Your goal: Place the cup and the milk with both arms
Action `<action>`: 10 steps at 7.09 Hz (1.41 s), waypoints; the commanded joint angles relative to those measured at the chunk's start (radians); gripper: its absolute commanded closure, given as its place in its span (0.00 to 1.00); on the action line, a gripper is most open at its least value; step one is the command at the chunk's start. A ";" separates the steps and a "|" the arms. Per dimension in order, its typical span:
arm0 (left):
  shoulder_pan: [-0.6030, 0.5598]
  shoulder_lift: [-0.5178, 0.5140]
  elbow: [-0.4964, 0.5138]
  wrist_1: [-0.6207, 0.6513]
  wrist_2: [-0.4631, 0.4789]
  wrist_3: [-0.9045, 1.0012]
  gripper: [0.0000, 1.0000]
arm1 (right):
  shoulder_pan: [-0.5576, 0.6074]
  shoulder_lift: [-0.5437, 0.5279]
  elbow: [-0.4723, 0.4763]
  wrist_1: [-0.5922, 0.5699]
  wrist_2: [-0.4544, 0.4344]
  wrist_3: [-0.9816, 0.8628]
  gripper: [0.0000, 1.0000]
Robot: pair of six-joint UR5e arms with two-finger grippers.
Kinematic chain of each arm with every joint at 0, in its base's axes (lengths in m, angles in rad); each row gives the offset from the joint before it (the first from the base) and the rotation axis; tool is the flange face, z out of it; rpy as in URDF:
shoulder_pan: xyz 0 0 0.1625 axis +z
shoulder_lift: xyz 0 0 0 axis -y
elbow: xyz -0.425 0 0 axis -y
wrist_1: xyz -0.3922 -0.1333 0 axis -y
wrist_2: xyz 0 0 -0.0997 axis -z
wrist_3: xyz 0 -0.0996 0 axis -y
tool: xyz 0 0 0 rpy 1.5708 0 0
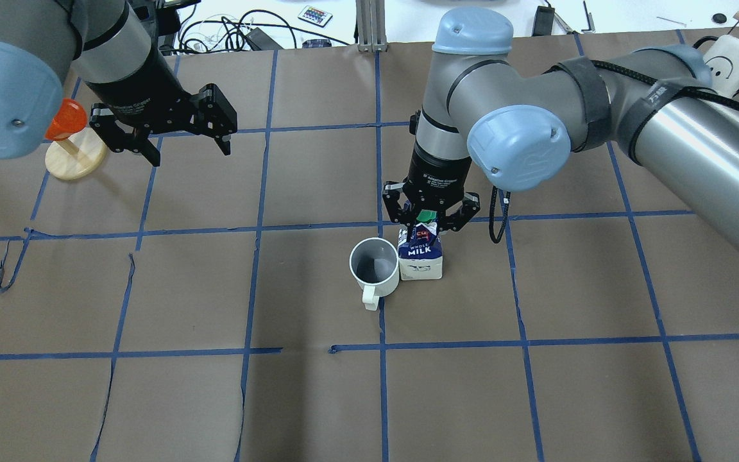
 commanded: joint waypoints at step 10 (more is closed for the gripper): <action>0.016 -0.001 0.000 -0.002 -0.010 0.000 0.00 | -0.219 -0.174 -0.091 0.073 -0.249 -0.323 0.00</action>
